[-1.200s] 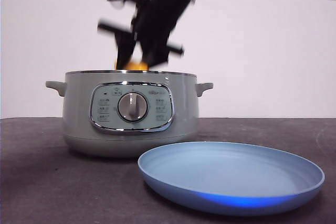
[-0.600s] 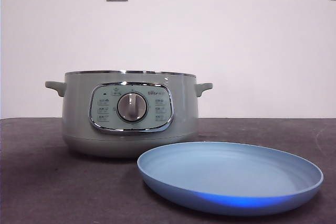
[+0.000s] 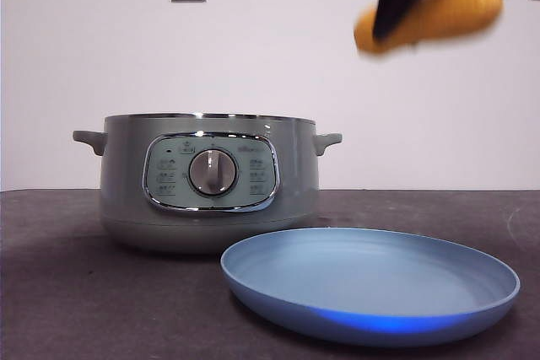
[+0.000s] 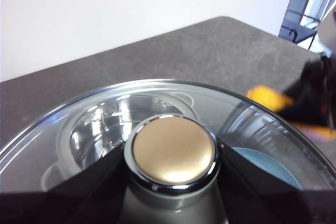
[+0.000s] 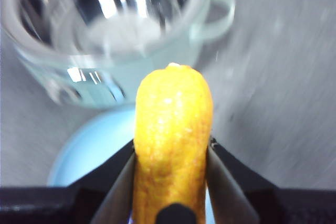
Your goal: Take the corn out from the steamer,put the corn on the plate,close the lid
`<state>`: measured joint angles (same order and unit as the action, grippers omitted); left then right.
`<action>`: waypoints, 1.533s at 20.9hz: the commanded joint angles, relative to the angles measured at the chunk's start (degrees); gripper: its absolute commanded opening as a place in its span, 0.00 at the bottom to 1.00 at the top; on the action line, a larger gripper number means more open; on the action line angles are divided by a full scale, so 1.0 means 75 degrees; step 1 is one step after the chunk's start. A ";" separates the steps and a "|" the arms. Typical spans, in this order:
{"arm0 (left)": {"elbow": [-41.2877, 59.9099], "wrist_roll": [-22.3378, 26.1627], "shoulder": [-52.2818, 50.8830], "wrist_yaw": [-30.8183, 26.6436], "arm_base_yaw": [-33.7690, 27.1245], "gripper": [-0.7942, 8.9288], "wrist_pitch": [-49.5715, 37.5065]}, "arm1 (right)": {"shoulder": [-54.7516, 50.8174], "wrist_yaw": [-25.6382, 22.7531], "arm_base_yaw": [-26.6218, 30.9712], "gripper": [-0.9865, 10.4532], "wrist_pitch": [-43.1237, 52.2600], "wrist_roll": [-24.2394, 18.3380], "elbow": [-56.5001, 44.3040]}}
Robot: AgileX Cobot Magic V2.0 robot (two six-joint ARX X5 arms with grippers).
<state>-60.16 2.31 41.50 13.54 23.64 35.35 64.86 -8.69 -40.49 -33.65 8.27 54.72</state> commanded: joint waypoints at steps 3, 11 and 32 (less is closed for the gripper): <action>-0.0073 0.0181 0.0898 0.0274 0.0009 0.07 -0.1244 | 0.0178 0.0568 -0.0009 0.08 0.1743 0.0335 -0.1670; -0.0073 0.0181 0.2288 0.0256 0.0009 0.07 -0.2565 | 0.1629 0.0970 -0.0009 0.08 0.3876 0.0382 -0.2500; -0.0073 0.0187 0.3786 0.0210 0.0000 0.07 -0.4205 | 0.0752 0.0944 -0.0012 0.64 0.3786 0.0361 -0.2495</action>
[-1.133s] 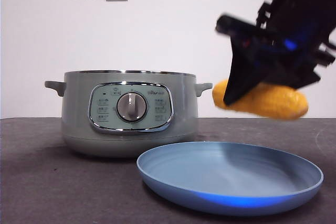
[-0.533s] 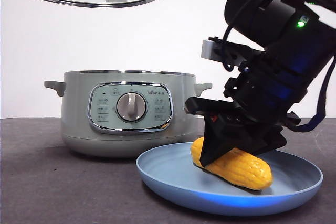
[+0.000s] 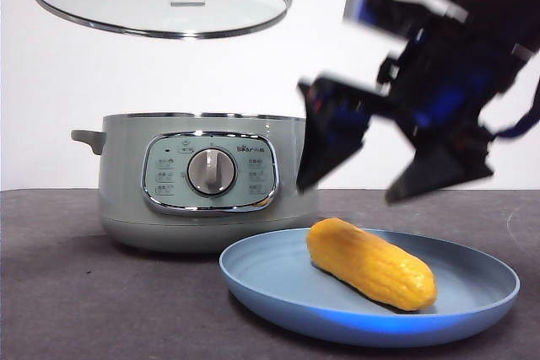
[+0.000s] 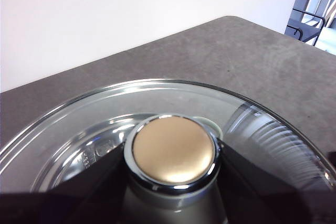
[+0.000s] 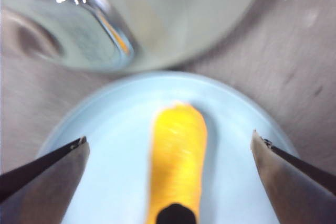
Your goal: Take the corn out from the steamer,put the corn on the plate,close the lid
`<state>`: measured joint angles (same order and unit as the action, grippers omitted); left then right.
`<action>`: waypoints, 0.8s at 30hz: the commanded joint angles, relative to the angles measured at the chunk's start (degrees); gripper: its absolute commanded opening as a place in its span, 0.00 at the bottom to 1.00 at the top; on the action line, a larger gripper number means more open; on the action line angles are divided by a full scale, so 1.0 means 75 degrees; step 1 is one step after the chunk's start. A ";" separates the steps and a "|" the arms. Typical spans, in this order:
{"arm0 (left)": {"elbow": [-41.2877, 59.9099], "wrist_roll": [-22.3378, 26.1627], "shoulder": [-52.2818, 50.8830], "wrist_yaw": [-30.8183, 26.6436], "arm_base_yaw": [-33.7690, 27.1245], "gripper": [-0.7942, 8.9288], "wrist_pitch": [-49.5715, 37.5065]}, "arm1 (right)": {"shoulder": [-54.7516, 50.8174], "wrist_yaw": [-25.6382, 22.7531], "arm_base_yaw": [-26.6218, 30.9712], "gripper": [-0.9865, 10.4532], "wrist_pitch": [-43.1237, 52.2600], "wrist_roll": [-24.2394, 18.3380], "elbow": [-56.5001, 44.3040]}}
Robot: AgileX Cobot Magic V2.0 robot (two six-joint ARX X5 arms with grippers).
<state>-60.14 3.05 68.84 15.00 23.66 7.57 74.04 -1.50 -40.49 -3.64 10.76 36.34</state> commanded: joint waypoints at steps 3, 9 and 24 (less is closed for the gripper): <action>-0.0076 0.0093 0.0839 0.0017 -0.0003 0.07 -0.1142 | -0.1836 -0.0073 -0.0009 0.64 -0.0953 0.0038 -0.0041; -0.0076 0.0087 0.1769 0.0006 -0.0006 0.07 -0.2157 | -0.3806 -0.0478 -0.0009 0.64 -0.1958 0.0047 -0.0038; -0.0076 0.0201 0.2734 -0.0248 -0.0073 0.07 -0.2667 | -0.5977 -0.0871 -0.0009 0.64 -0.3532 0.0312 -0.0038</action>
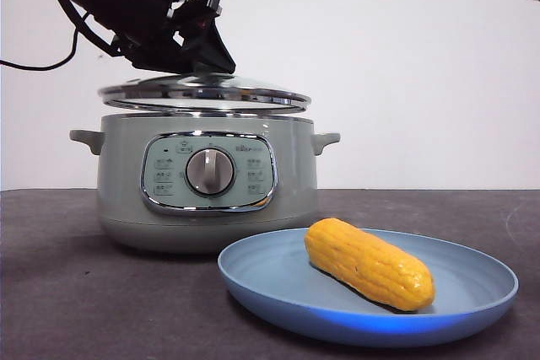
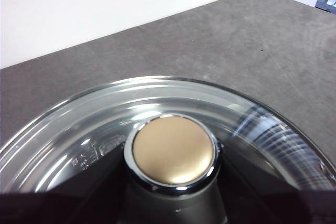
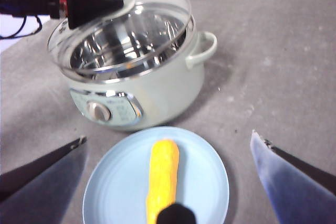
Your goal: Take the corn out from the steamer,put the corn on the plate,close the lid
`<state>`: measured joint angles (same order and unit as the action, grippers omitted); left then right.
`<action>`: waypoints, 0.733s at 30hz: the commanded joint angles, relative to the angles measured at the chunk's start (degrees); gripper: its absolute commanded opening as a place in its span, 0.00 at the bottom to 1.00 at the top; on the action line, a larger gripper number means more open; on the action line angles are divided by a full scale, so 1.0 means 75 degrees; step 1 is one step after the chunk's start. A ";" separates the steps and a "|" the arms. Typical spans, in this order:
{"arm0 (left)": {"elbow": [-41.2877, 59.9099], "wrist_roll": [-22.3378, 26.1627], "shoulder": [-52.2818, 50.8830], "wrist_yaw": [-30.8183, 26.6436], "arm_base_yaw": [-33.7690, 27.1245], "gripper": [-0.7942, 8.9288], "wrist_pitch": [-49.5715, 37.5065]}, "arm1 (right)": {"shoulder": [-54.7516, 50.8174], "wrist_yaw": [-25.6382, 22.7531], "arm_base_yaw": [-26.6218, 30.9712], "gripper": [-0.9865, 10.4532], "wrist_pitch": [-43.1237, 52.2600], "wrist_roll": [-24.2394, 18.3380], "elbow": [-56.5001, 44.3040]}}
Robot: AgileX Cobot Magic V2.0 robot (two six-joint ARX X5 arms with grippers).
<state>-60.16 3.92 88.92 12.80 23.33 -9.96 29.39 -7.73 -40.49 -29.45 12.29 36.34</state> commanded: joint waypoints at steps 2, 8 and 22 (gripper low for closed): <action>-0.0073 0.0085 0.0143 0.0044 -0.0029 0.07 -0.0309 | -0.0023 -0.0041 -0.0009 0.64 -0.0152 0.0105 -0.0038; -0.0073 0.0085 0.0204 0.0047 -0.0029 0.07 -0.0321 | -0.0020 -0.0055 -0.0009 0.64 -0.0140 0.0105 -0.0038; -0.0073 0.0085 0.0207 -0.0152 -0.0026 0.07 0.0612 | -0.0020 -0.0219 -0.0009 0.64 -0.0137 0.0099 -0.0038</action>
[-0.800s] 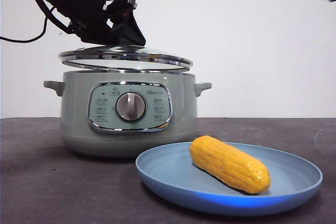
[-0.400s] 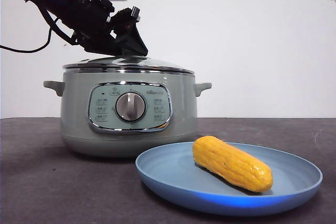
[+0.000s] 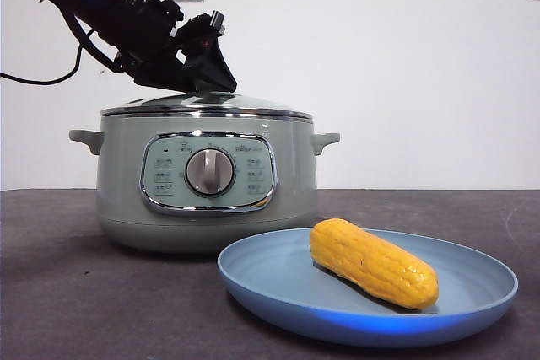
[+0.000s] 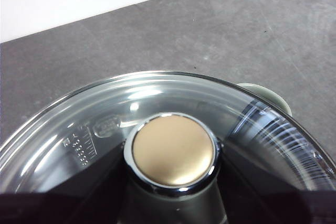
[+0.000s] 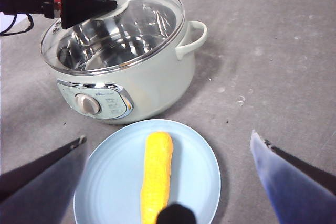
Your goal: Take the corn out from the steamer,put the corn on the plate,close the lid
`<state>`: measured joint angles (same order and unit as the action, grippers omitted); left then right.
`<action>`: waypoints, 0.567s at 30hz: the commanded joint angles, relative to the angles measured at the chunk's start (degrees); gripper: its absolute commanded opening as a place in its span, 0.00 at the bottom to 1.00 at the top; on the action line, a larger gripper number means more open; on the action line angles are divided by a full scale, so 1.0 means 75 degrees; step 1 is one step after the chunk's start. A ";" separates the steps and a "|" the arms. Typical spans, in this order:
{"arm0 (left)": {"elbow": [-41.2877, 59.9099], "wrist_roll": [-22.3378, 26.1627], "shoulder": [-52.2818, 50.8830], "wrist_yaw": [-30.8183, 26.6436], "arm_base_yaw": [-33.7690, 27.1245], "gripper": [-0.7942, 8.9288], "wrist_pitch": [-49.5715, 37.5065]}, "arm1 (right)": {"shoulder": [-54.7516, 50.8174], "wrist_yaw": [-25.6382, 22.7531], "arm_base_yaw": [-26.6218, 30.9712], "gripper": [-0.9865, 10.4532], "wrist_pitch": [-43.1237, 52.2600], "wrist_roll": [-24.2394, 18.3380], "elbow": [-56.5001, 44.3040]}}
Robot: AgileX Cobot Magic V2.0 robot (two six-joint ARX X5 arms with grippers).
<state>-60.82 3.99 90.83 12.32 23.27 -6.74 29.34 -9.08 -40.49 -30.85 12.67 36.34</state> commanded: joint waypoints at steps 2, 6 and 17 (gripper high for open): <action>0.0015 0.0073 -0.0047 -0.0087 -0.0017 0.07 0.0265 | -0.0015 -0.0035 -0.0009 0.64 0.0050 0.0050 -0.0038; 0.0015 0.0038 -0.0047 -0.0085 -0.0017 0.14 0.0303 | -0.0015 -0.0035 -0.0009 0.64 0.0047 0.0050 -0.0038; -0.0003 0.0035 -0.0236 -0.0082 -0.0020 0.60 0.0163 | -0.0015 -0.0032 -0.0009 0.64 0.0044 0.0047 -0.0038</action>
<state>-61.06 3.95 89.71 11.68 23.27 -5.19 29.34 -9.08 -40.49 -30.85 12.67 36.34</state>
